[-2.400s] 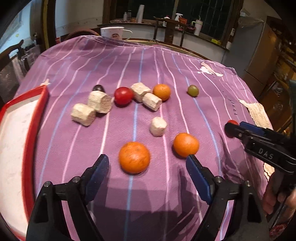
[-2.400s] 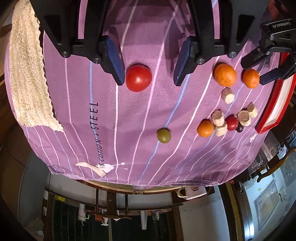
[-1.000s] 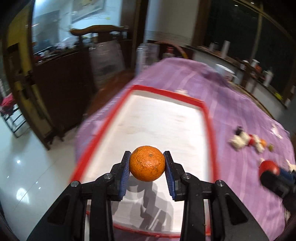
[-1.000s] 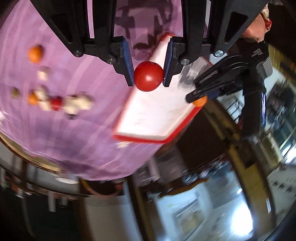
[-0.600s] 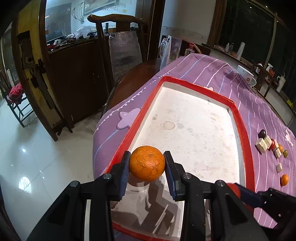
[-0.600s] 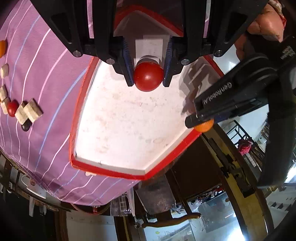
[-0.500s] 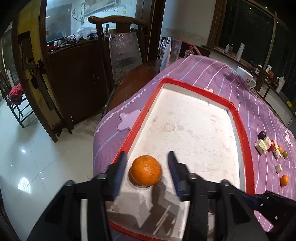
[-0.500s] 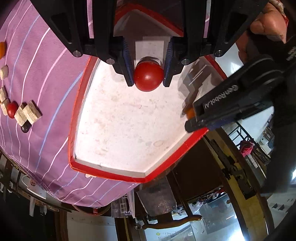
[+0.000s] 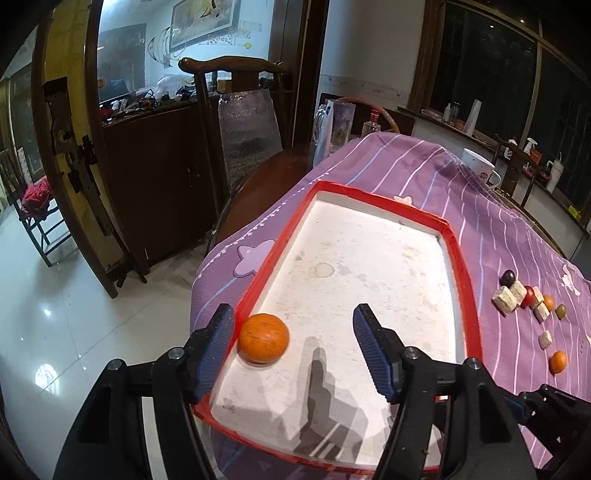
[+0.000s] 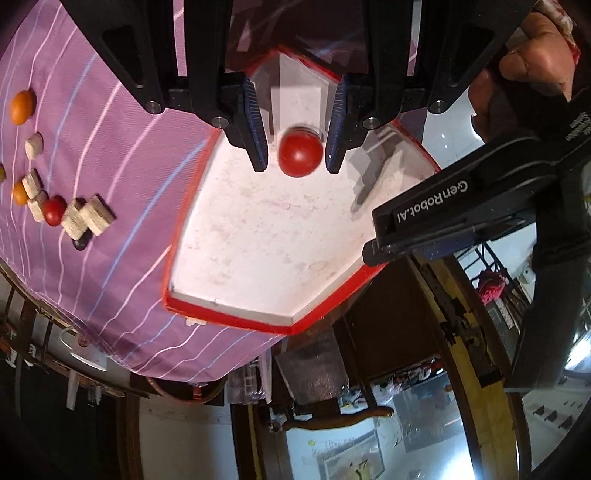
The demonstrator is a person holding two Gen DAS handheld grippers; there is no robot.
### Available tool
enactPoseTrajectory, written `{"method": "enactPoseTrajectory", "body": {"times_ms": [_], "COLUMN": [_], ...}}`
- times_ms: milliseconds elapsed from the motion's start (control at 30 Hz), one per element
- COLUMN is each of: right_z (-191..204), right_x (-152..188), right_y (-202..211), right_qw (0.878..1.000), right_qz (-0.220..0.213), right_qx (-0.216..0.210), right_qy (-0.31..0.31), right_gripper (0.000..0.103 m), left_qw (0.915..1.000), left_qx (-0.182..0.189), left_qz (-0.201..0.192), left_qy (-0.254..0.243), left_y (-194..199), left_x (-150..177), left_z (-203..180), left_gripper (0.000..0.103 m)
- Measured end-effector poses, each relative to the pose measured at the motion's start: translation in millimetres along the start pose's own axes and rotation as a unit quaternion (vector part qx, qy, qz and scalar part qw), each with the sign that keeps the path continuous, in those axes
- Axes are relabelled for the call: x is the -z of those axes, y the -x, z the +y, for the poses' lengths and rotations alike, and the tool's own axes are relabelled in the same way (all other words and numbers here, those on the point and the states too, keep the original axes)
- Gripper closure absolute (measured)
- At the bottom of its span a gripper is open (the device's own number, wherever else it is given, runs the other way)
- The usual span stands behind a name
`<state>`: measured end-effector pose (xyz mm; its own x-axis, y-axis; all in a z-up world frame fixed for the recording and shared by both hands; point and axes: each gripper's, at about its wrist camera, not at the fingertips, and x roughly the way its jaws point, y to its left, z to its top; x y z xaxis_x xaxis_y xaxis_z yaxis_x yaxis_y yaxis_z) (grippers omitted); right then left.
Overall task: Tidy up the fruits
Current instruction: 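Carry both fruits to the white tray and open both tools to release, then grasp another orange with the right tool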
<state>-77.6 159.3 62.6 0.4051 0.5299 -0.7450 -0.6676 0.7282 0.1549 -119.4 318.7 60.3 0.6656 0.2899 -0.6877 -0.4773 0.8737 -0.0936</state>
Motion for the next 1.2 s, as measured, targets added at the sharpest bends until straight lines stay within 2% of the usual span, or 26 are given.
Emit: {"method": "enactPoseTrajectory", "body": {"times_ms": [133,267,567,833,967,1200], "right_z": [-11.7,-22.6,-30.0,-68.6,-101.8,-179.6], "right_x": [4.2,8.4,16.6,28.4,36.8,61.0], "right_y": [11.6,19.7,39.9,66.2,85.4,114.8], "right_qw": [1.000,0.999,0.998,0.995,0.991,0.980], "right_qz": [-0.009,-0.015,-0.035,-0.059,-0.075,-0.074], "right_qx": [-0.005,-0.014,-0.017,-0.004,0.017,0.103], "right_qy": [-0.020,-0.041,-0.042,-0.082,-0.107,-0.154], "right_gripper": [0.066,0.066,0.064,0.062,0.062,0.062], "left_qw": [0.9999,0.9994,0.9986,0.9972,0.9959,0.9918], "left_qx": [-0.003,-0.009,-0.019,-0.017,-0.011,0.029], "left_qz": [-0.012,-0.025,-0.035,-0.039,-0.036,-0.022], "left_qy": [-0.011,-0.021,-0.035,-0.062,-0.083,-0.122], "left_y": [11.6,22.3,38.1,45.3,45.4,39.0], "left_x": [0.4,1.3,2.2,6.3,8.6,11.2], "left_z": [-9.7,-18.4,-31.6,-57.3,-76.2,-121.0], "left_gripper": [0.033,0.026,0.025,0.024,0.024,0.022]}}
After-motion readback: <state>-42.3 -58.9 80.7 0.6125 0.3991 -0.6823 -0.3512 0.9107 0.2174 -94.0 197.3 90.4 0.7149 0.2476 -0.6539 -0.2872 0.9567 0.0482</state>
